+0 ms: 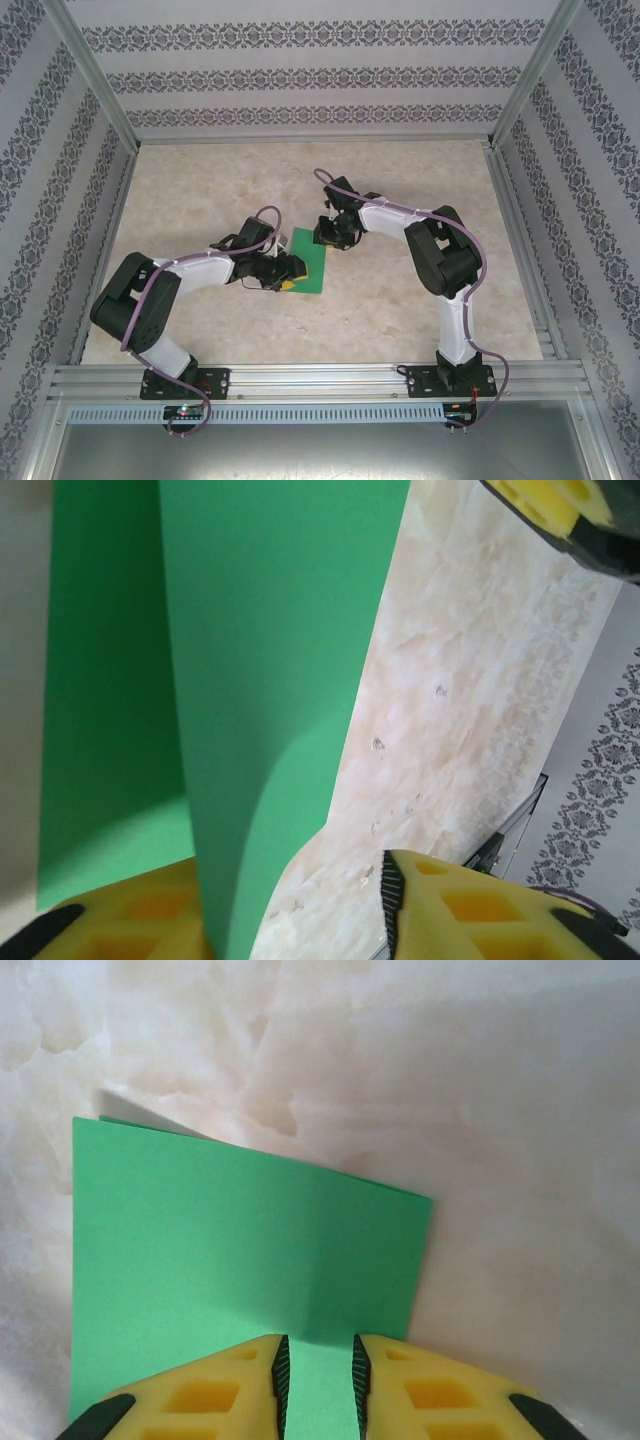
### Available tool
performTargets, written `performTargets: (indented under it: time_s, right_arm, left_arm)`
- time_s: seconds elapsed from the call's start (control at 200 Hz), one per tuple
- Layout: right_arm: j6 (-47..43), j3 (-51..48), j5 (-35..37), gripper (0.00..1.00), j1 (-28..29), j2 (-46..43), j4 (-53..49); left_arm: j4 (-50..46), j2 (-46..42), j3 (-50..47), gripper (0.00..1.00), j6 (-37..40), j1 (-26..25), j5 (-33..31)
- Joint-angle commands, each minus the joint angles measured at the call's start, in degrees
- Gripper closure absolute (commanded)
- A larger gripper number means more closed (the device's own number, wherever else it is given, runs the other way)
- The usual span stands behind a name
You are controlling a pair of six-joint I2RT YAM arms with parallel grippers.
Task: Fold a paper plane with a square sheet of paper (pick it up from the middle)
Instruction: Fold the triangle a second time at the center of the table.
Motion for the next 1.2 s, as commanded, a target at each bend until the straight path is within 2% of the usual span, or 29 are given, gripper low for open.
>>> performTargets:
  time_s: [0.0,0.23,0.42,0.869,1.194]
  right_arm:
    - [-1.0,-1.8,-0.7,0.76,-0.2,-0.6,-0.1]
    - [-2.3,-6.1,-9.9,0.82,0.3,-6.5,8.8]
    - [0.1,-8.4,-14.9,0.86,2.1,-5.5,11.8]
    - [0.2,-5.6,-11.2,0.89,5.4,-0.8,7.9]
    - [1.5,-5.3,-15.2,0.96,3.9,-0.3,8.7]
  left_arm:
    - [0.7,-1.3,-0.4,0.63,1.5,-0.8,0.4]
    - [3.7,-0.8,-1.1,0.69,-0.4,-0.8,-0.5]
    - [4.5,-0.7,-1.1,0.7,-0.5,-0.8,-0.1]
    - [2.5,-1.1,1.5,0.7,2.0,-0.8,1.8]
    - [4.5,1.7,3.1,0.68,2.9,-0.8,1.0]
